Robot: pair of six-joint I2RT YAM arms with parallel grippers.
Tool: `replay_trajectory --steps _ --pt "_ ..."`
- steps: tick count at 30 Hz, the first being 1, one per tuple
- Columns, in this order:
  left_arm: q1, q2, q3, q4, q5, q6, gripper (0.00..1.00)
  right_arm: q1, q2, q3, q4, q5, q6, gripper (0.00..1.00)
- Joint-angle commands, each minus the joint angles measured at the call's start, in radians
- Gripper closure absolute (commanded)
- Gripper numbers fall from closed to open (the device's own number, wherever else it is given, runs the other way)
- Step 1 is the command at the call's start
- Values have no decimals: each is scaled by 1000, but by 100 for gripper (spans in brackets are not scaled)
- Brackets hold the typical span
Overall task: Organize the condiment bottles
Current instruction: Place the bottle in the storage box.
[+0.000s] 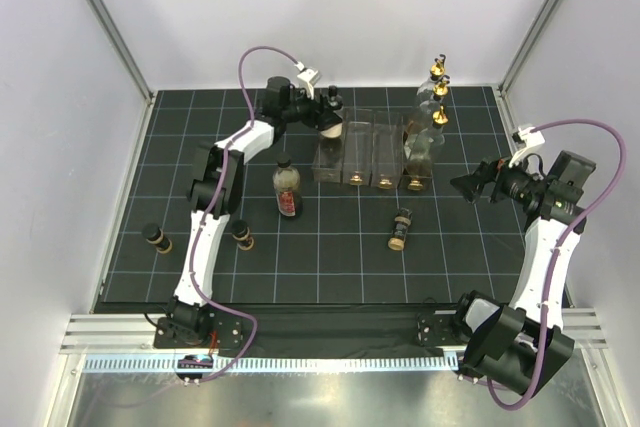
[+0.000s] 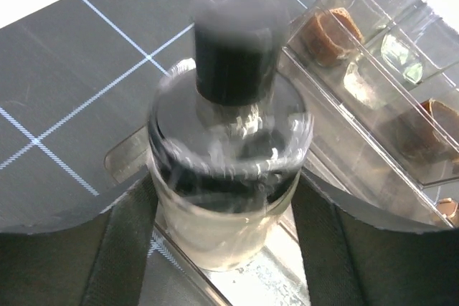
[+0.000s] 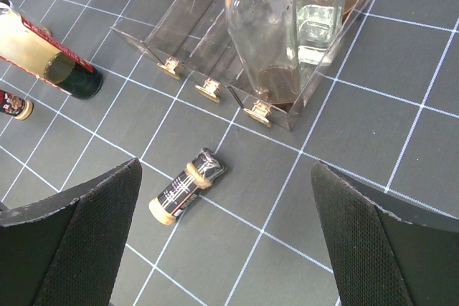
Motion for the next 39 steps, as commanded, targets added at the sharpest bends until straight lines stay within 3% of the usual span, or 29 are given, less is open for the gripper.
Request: replay_trajectory --steps 1,10,17,29,39 --pt "8 -49 -4 48 14 28 29 -10 0 12 29 -33 3 0" --pt "8 -125 -85 59 10 34 21 -28 -6 11 27 -56 8 0" --pt "8 -252 -133 30 -33 29 0 -33 -34 3 20 -59 -5 0" --pt "10 -461 -158 -110 -139 71 0 -31 -49 4 -28 -85 -52 0" --pt "54 -701 -306 -164 -280 71 0 -33 -57 4 -49 -97 -74 0"
